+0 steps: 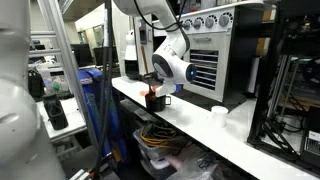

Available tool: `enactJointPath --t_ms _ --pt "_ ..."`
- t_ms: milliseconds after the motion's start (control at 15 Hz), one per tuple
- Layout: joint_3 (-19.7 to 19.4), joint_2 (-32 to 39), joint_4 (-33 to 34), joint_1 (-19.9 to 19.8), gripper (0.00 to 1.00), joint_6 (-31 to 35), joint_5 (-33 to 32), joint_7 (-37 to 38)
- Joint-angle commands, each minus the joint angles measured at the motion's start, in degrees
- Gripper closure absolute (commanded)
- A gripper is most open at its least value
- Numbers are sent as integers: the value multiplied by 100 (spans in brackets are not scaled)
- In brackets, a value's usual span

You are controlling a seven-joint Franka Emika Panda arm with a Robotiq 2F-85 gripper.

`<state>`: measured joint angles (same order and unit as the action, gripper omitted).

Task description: Take the white mug and pour its contents into the black bowl, then use the wooden spoon to stir the contents in the black bowl

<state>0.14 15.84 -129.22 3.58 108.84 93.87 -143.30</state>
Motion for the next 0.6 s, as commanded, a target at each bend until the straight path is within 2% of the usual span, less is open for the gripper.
enactJointPath --t_ms 0,533 --pt "-39 140 64 -115 97 -265 36 -246" --pt "-258 167 21 -248 97 -252 -224 -260"
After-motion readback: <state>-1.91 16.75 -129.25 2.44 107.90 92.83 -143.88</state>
